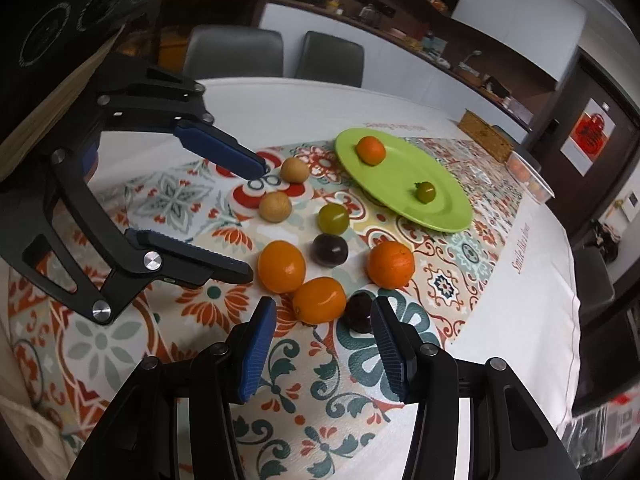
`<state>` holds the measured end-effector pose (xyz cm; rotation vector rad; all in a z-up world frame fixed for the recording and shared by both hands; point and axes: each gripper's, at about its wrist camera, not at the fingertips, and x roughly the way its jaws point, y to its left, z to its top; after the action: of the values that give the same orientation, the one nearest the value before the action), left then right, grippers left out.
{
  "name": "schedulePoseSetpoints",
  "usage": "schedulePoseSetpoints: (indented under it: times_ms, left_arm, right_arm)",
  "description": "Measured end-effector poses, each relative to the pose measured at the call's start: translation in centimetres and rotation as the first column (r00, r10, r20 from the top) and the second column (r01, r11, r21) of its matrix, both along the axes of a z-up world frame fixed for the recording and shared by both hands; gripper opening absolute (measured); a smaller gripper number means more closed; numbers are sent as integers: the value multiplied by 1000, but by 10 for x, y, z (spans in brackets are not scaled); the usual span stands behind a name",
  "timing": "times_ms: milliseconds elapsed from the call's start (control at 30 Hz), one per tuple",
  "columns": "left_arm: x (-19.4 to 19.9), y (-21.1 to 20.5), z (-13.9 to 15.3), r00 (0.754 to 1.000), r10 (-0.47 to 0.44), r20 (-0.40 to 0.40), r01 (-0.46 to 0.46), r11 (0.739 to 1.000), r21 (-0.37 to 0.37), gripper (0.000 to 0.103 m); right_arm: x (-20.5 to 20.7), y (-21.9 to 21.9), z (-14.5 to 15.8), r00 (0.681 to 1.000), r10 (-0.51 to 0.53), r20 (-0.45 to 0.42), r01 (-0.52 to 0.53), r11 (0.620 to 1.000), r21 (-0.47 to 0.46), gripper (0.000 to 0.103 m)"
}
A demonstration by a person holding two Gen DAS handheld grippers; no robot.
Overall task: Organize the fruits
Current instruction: 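Grasp a small orange with the left gripper while the right gripper grasps another orange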
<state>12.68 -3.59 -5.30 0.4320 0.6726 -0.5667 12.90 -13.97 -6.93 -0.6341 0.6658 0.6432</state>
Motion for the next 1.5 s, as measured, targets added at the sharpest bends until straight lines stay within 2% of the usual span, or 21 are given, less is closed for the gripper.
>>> schedulePoseSetpoints:
  times_ms: [367, 833, 900, 933, 1067, 1200, 1333, 1500]
  left_arm:
    - [12, -6, -18, 997, -74, -31, 75, 997, 34, 52]
    - [26, -9, -28, 992, -101, -73, 103, 994, 29, 45]
    - [27, -10, -29, 992, -98, -78, 101, 994, 34, 44]
    - [29, -10, -30, 991, -98, -88, 101, 994, 34, 38]
    - [29, -8, -30, 992, -78, -100, 82, 996, 33, 38]
    - [28, -3, -27, 993, -25, -113, 27, 999, 24, 38]
    - [27, 4, -24, 992, 35, -120, -34, 999, 8, 37]
    - [25, 13, -20, 985, 103, -136, -110, 993, -41, 37]
  right_arm:
    - [6, 7, -15, 997, 72, 11, -71, 995, -76, 50]
    - [17, 12, -24, 993, 117, 26, -113, 988, -108, 49]
    - [17, 12, -24, 992, 123, 29, -119, 987, -111, 47]
    - [17, 13, -24, 991, 128, 30, -124, 986, -112, 46]
    - [18, 14, -24, 990, 138, 38, -132, 984, -117, 45]
    - [16, 16, -25, 988, 147, 36, -142, 983, -118, 36]
    - [14, 17, -26, 988, 144, 52, -136, 982, -131, 36]
    - [14, 16, -23, 992, 116, 39, -112, 989, -99, 35]
